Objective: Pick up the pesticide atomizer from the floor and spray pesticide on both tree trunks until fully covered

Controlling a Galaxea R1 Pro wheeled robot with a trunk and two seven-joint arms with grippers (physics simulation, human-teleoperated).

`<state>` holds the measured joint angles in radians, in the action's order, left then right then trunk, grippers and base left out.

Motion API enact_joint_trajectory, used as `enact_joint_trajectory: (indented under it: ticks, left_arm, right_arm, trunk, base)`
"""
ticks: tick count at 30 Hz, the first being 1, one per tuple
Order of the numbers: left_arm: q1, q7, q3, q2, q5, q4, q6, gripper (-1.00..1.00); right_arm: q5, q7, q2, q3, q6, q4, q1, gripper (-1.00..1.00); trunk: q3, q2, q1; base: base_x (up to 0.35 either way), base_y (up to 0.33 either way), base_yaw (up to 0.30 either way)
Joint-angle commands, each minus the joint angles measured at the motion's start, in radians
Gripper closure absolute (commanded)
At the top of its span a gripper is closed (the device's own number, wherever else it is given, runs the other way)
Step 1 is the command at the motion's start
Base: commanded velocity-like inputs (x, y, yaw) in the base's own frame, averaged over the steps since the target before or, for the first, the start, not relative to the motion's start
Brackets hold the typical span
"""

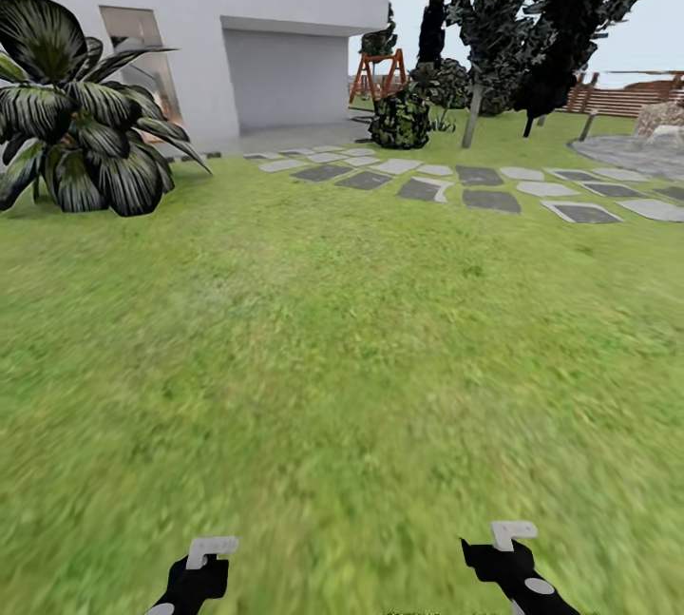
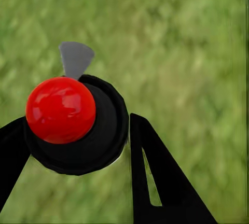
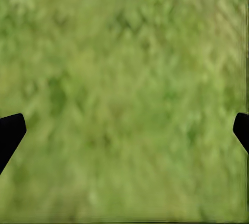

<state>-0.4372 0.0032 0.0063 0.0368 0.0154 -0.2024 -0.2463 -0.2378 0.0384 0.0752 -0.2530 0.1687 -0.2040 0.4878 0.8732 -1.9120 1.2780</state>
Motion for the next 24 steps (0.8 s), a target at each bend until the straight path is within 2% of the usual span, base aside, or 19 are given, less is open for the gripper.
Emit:
enact_joint_trajectory:
  ticks: [1,6,24]
  left_arm:
    - [0.0,0.0,0.0,0.0,0.0,0.0,0.0,1.0]
    - [0.0,-0.001,0.0,0.0,-0.002,0.0,0.0,1.0]
    - [0.0,0.0,0.0,0.0,-0.002,0.0,0.001,1.0]
  right_arm:
    - [0.0,0.0,0.0,0.0,0.0,0.0,0.0,-1.0]
    - [0.0,0.0,0.0,0.0,0.0,0.0,0.0,-1.0]
    - [0.0,-0.001,0.0,0.0,0.0,0.001,0.0,-1.0]
  trunk:
    - [0.0,0.0,0.0]
    - [0.0,0.0,0.0]
    - [0.0,0.0,0.0]
  base:
    - [0.0,0.0,-0.267]
    - [-0.014,-0.099,-0.267]
    - [-0.135,-0.267,-0.267]
